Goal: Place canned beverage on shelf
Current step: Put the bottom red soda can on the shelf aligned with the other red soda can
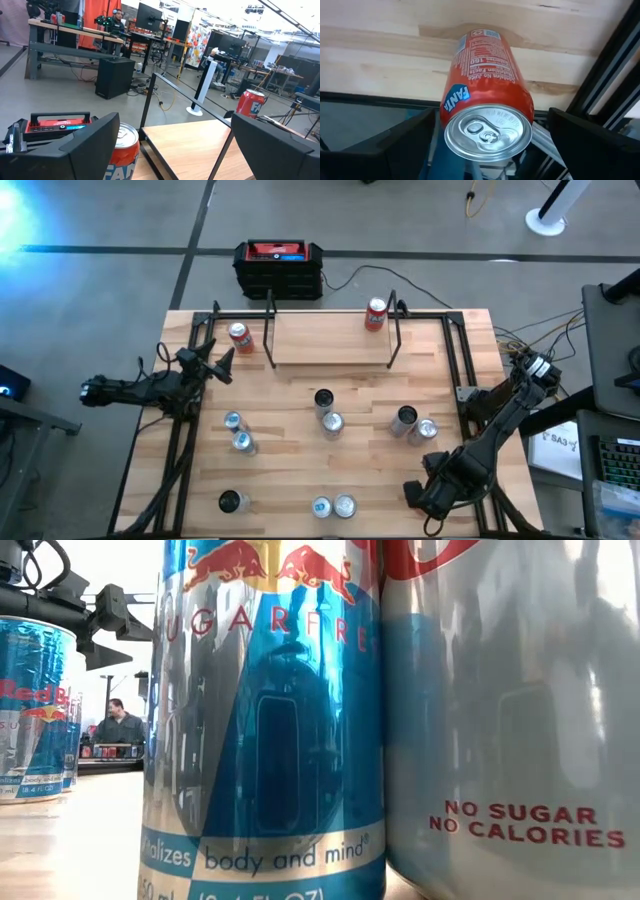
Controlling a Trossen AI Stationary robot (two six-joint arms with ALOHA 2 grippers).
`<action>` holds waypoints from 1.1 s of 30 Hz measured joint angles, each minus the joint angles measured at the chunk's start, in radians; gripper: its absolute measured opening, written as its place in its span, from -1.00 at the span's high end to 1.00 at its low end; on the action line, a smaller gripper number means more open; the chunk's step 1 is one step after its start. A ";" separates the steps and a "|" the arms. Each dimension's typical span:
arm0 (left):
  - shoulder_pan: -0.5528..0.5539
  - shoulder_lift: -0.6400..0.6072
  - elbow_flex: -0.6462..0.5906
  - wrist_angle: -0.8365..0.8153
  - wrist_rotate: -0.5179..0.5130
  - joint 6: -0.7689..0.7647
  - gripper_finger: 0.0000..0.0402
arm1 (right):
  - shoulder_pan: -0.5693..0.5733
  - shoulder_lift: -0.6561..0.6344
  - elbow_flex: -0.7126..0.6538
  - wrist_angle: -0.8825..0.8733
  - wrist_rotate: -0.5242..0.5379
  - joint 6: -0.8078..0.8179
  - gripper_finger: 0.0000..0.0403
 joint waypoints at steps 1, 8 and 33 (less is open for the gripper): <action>0.000 0.000 0.000 0.000 0.000 0.000 -0.84 | 0.003 0.000 -0.001 0.003 0.001 -0.018 -0.83; 0.000 0.000 0.000 0.000 0.000 0.000 -0.84 | 0.010 0.000 -0.018 0.033 0.001 -0.101 -0.83; 0.000 0.000 0.000 0.000 0.000 0.000 -0.84 | 0.010 0.001 -0.137 0.212 -0.008 -0.029 -0.45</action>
